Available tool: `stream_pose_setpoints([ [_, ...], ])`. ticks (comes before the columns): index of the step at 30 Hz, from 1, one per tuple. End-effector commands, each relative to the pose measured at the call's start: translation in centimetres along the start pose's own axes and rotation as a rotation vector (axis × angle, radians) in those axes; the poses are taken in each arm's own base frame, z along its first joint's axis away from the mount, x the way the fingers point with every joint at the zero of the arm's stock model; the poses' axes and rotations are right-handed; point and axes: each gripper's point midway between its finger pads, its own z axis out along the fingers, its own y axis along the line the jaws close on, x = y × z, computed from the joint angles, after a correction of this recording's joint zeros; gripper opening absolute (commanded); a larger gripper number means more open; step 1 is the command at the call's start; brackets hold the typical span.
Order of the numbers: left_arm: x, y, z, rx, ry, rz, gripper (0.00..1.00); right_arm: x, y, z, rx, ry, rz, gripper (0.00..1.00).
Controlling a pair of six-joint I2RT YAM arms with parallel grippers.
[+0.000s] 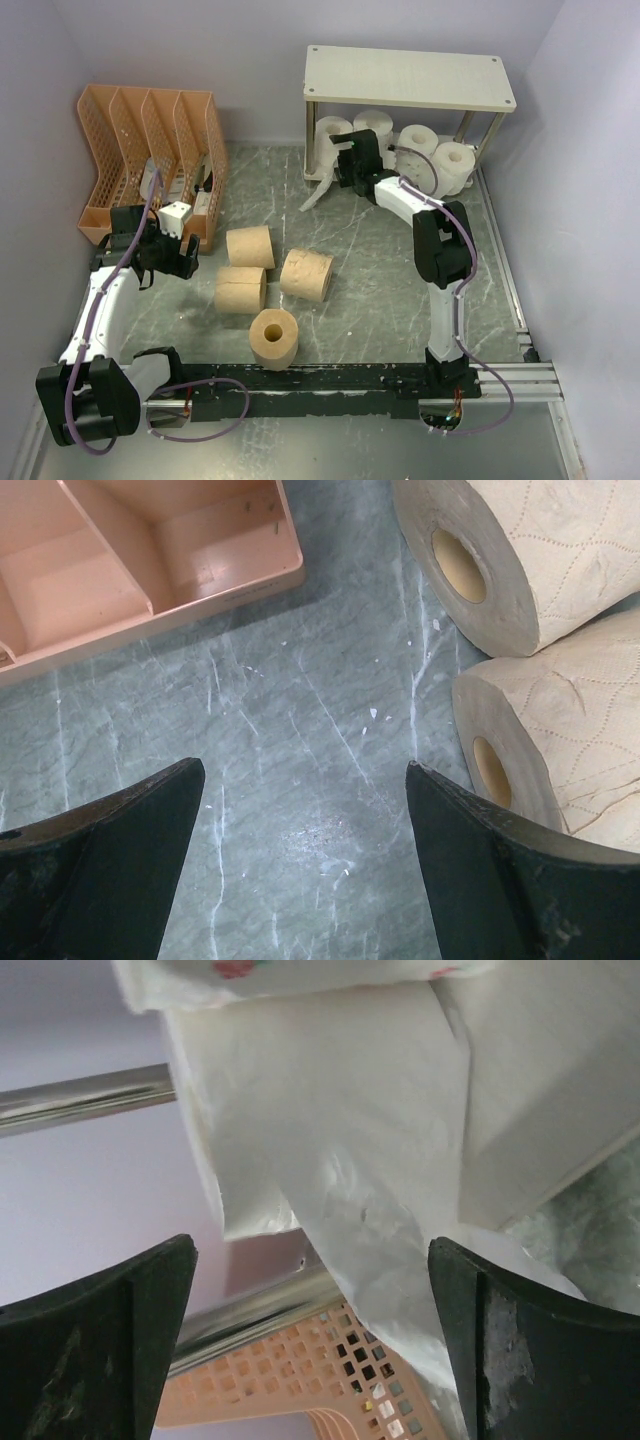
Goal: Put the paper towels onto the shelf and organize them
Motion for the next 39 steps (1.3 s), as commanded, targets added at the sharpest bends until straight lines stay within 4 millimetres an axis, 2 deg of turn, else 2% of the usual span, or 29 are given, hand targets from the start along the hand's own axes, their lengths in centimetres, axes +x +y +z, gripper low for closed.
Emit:
stream_pose_setpoints([
  [1, -1.1, 0.2, -0.3, -0.007, -0.025, 0.034, 0.94, -1.2, 5.4, -2.0, -0.162, -0.050, -0.089, 1.00],
  [3, -1.1, 0.3, -0.3, -0.007, -0.022, 0.034, 0.94, -1.1, 7.7, -4.3, -0.215, -0.057, -0.135, 1.00],
  [4, -1.1, 0.3, -0.3, -0.008, -0.021, 0.034, 0.94, -0.8, 8.1, -5.7, -0.229, -0.056, -0.164, 1.00],
  [5, -1.1, 0.3, -0.3, -0.008, -0.021, 0.034, 0.94, -0.6, 8.2, -7.5, -0.240, -0.065, -0.192, 1.00],
  [7, -1.1, 0.2, -0.3, -0.008, -0.022, 0.034, 0.94, 0.3, 7.3, -11.9, -0.246, -0.099, -0.279, 1.00],
  [8, -1.1, 0.3, -0.3, -0.011, -0.022, 0.033, 0.94, 0.6, 6.0, -14.2, -0.238, -0.129, -0.334, 1.00],
  [9, -1.1, 0.3, -0.4, -0.011, -0.023, 0.034, 0.94, 1.1, 3.3, -16.2, -0.197, -0.156, -0.421, 1.00],
  [11, -1.1, 0.3, -0.4, -0.011, -0.025, 0.035, 0.94, 1.0, 0.5, -20.7, -0.161, -0.226, -0.530, 1.00],
  [13, -1.2, 0.2, -0.5, -0.010, -0.032, 0.038, 0.94, 0.7, -3.5, -23.9, -0.107, -0.224, -0.593, 1.00],
  [15, -1.3, 0.1, -0.6, -0.008, -0.035, 0.042, 0.94, 0.7, -7.0, -26.0, -0.076, -0.127, -0.573, 1.00],
  [17, -1.5, -0.1, -0.7, 0.001, -0.044, 0.048, 0.94, 1.6, -8.5, -28.0, -0.192, -0.023, -0.641, 0.99],
  [18, -1.5, -0.1, -0.8, 0.001, -0.047, 0.050, 0.94, 1.8, -7.8, -29.7, -0.312, 0.006, -0.640, 0.92],
  [19, -1.5, -0.1, -0.8, 0.001, -0.050, 0.051, 0.94, 2.1, -8.9, -30.0, -0.349, 0.032, -0.639, 0.87],
  [20, -1.6, -0.1, -0.9, -0.001, -0.056, 0.053, 0.94, 2.1, -9.2, -30.7, -0.380, 0.047, -0.614, 0.75],
  [22, -1.6, -0.2, -0.9, 0.000, -0.058, 0.053, 0.94, 1.9, -11.6, -30.2, -0.276, 0.066, -0.639, 0.65],
  [25, -1.6, -0.2, -0.9, -0.001, -0.055, 0.051, 0.94, 2.1, -15.9, -28.9, -0.068, 0.090, -0.724, 0.69],
  [27, -1.6, -0.1, -0.9, -0.003, -0.054, 0.051, 0.94, 3.2, -17.3, -28.6, -0.047, 0.132, -0.744, 0.70],
  [31, -1.5, 0.0, -0.8, -0.008, -0.048, 0.048, 0.94, 5.9, -17.3, -28.5, -0.166, 0.226, -0.690, 0.70],
  [39, -1.4, 0.1, -0.8, -0.010, -0.045, 0.045, 0.94, 8.4, -17.6, -26.9, -0.172, 0.279, -0.692, 0.69],
])
